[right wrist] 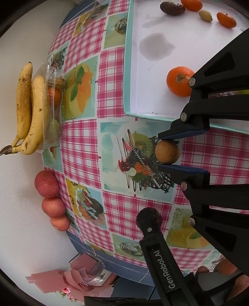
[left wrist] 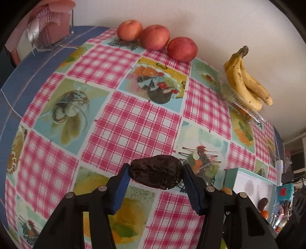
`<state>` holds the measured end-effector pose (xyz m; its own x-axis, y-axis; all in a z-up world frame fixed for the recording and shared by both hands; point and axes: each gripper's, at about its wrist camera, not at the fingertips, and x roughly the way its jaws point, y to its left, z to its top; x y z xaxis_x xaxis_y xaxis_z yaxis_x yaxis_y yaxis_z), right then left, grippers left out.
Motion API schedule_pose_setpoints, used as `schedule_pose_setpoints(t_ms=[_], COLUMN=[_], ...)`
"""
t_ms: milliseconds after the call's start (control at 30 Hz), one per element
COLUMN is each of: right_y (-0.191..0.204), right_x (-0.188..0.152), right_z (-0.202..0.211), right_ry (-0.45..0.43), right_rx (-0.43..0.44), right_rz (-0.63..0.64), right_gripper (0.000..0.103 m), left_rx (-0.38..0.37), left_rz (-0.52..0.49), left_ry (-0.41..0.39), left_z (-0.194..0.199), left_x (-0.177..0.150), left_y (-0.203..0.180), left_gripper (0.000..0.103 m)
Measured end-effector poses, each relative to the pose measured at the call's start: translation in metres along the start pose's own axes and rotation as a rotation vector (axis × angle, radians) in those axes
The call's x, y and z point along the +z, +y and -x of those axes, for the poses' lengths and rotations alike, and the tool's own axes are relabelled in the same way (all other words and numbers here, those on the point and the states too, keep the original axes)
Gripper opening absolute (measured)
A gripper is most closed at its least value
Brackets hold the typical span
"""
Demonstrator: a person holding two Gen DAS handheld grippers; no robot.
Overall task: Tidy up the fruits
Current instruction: 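Carry the dark brown fruit with the left tool into the white tray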
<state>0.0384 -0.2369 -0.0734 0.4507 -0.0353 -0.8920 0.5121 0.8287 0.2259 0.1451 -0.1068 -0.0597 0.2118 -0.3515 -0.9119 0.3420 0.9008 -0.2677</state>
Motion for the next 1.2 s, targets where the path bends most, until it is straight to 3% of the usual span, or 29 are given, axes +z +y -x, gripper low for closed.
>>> schedule_pose_setpoints(t_ms=[667,967,1200], right_y=[-0.03,-0.056,-0.103], right_x=[-0.065,-0.073,-0.072], right_z=[0.083,0.097,0.098], right_ry=[-0.109,-0.135,-0.123], right_rx=[-0.026,-0.046,-0.122], right_rz=[-0.063,-0.124,-0.212], right_gripper=[0.027,0.027,0.027], left_rx=[-0.004,-0.004,-0.016], left_rz=[-0.025,-0.078,-0.19], left_ry=[-0.14,-0.131,-0.086], left_z=[0.074,0.074,0.062], left_x=[-0.061,-0.074,-0.088], left_y=[-0.007,-0.024,-0.059], left_gripper=[0.058,0.058,0.058])
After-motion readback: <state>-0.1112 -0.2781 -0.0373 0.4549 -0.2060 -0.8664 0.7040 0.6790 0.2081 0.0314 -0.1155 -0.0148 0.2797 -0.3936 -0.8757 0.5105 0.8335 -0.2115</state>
